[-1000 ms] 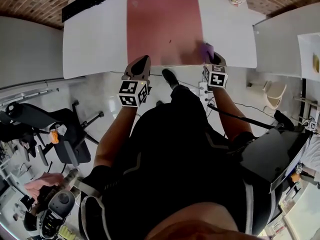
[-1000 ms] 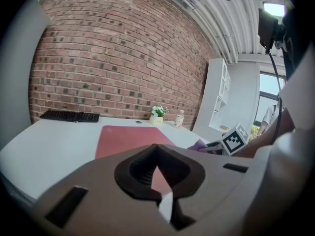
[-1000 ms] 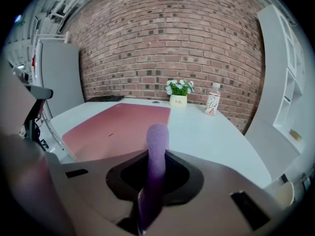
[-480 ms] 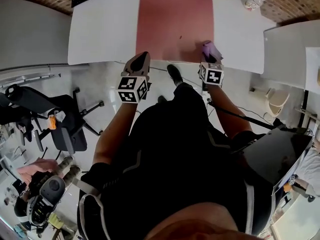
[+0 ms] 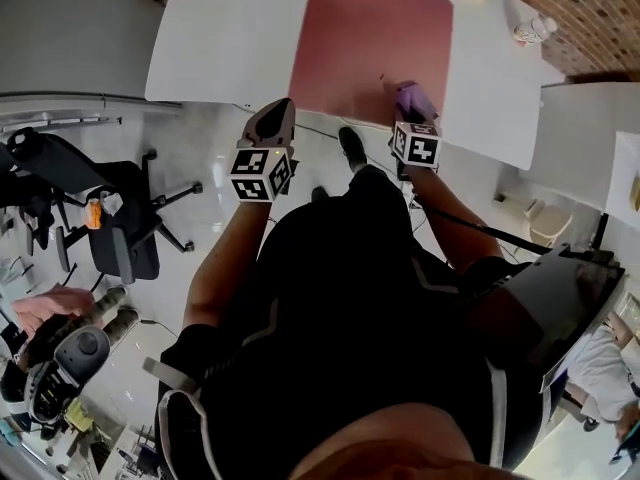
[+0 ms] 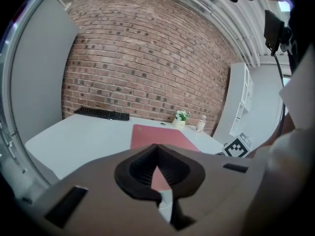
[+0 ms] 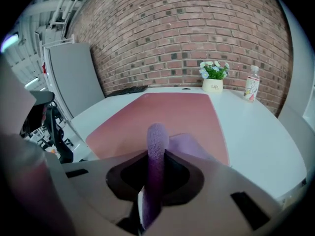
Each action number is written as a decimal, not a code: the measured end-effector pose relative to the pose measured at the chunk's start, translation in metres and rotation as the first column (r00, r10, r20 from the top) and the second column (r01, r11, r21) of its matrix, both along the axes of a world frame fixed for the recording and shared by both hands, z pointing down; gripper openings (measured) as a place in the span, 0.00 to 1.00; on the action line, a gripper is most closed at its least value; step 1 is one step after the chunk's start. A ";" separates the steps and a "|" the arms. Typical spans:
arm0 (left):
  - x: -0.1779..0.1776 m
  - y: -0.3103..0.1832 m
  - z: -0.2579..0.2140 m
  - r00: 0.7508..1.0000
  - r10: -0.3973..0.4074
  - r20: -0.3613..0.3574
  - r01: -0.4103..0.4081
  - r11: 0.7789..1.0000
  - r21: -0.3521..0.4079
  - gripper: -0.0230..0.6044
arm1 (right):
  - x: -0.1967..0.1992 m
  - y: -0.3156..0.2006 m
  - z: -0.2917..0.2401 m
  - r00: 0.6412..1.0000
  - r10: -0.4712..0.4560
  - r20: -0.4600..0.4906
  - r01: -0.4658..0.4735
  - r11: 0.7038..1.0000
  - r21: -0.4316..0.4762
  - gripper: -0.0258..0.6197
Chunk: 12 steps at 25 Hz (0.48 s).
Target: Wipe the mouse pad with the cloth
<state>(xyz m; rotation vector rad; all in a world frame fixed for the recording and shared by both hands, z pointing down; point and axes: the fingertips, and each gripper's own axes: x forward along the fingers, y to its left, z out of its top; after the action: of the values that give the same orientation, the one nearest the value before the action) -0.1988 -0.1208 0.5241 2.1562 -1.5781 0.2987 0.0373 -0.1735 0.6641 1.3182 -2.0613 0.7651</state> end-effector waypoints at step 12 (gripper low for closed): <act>-0.038 0.002 -0.003 0.990 -0.137 -0.019 0.137 0.991 -0.005 0.04 | -0.097 0.000 -0.004 0.974 -0.220 0.063 0.222 0.974 -0.037 0.13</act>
<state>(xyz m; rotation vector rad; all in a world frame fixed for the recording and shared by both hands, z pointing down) -0.2366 -0.1187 0.5210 2.0298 -1.7036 0.2352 -0.0598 -0.1732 0.6603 1.0315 -2.1801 0.7519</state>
